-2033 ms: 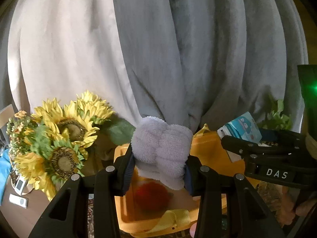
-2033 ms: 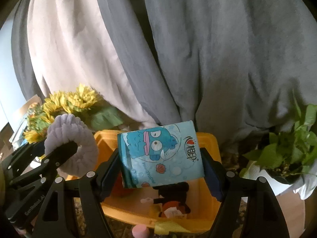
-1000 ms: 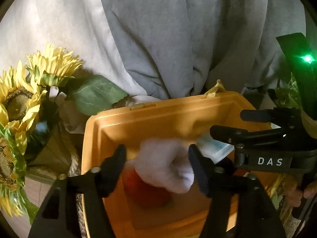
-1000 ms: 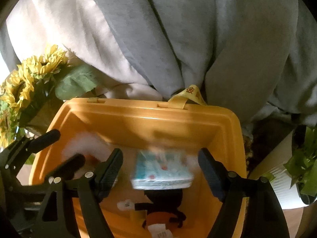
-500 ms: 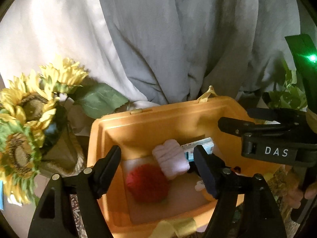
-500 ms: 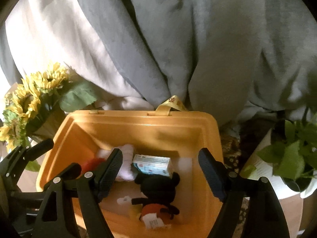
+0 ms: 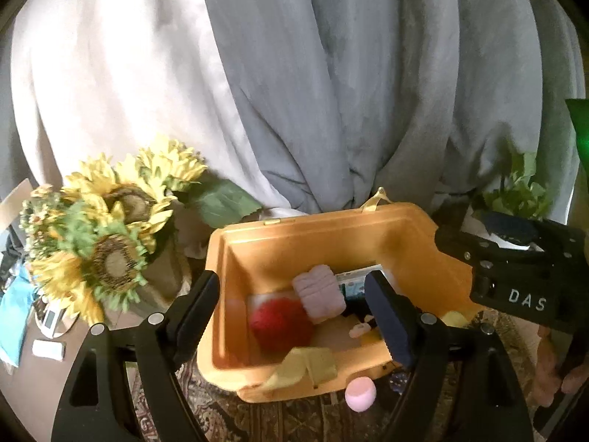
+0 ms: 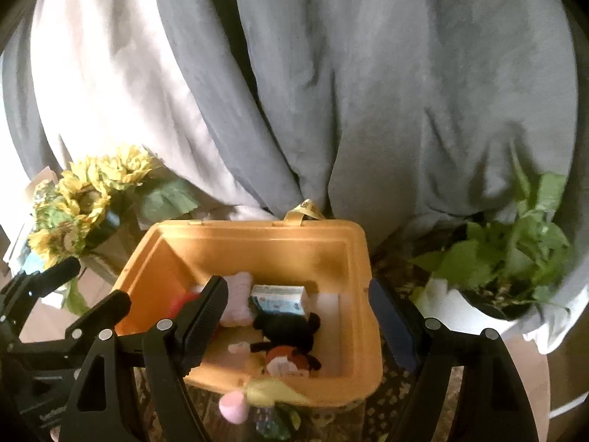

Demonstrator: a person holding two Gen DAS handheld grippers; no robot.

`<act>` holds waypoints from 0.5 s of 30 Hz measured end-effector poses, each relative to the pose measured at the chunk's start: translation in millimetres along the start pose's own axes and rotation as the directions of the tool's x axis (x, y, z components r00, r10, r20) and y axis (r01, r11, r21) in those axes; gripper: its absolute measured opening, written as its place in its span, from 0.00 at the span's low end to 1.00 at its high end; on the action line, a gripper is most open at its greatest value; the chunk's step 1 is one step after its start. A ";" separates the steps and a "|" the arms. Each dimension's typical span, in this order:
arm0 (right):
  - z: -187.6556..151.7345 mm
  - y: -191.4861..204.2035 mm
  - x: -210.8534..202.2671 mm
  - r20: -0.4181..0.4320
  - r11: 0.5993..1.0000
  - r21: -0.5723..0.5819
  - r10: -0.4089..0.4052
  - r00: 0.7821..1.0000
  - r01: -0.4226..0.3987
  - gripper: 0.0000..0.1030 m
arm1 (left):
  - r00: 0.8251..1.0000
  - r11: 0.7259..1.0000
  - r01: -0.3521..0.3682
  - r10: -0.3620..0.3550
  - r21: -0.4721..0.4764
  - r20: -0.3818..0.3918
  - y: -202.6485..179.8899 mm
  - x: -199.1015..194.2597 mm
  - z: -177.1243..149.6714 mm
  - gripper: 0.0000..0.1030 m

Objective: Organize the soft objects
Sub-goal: 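Raise both open tools from the crate and move back over the rug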

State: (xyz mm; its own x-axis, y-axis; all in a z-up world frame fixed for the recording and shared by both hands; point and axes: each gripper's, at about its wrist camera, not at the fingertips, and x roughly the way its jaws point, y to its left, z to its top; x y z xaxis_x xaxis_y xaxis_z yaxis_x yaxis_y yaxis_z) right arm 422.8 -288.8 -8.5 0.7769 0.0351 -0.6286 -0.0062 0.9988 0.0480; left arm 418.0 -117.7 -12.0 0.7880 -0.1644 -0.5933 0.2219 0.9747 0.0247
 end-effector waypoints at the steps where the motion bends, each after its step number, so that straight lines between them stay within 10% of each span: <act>1: -2.9 0.1 -6.2 0.006 1.000 -0.001 -0.001 1.000 0.001 0.77 | 1.000 1.000 -0.002 0.002 -0.002 0.004 -0.7 -4.4 -0.9 0.80; 15: -50.5 -1.2 -88.8 0.089 0.995 0.078 -0.073 0.993 0.066 0.81 | 0.996 0.999 0.004 0.000 -0.044 0.094 -5.9 -82.5 -31.7 0.91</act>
State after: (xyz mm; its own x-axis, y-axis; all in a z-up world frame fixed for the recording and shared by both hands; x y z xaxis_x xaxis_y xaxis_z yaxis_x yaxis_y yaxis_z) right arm 322.0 -291.4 8.1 0.8283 -0.0407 -0.5589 0.0941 0.9933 0.0671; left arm 333.5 -105.1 11.2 0.8388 -0.1776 -0.5147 0.1997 0.9798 -0.0126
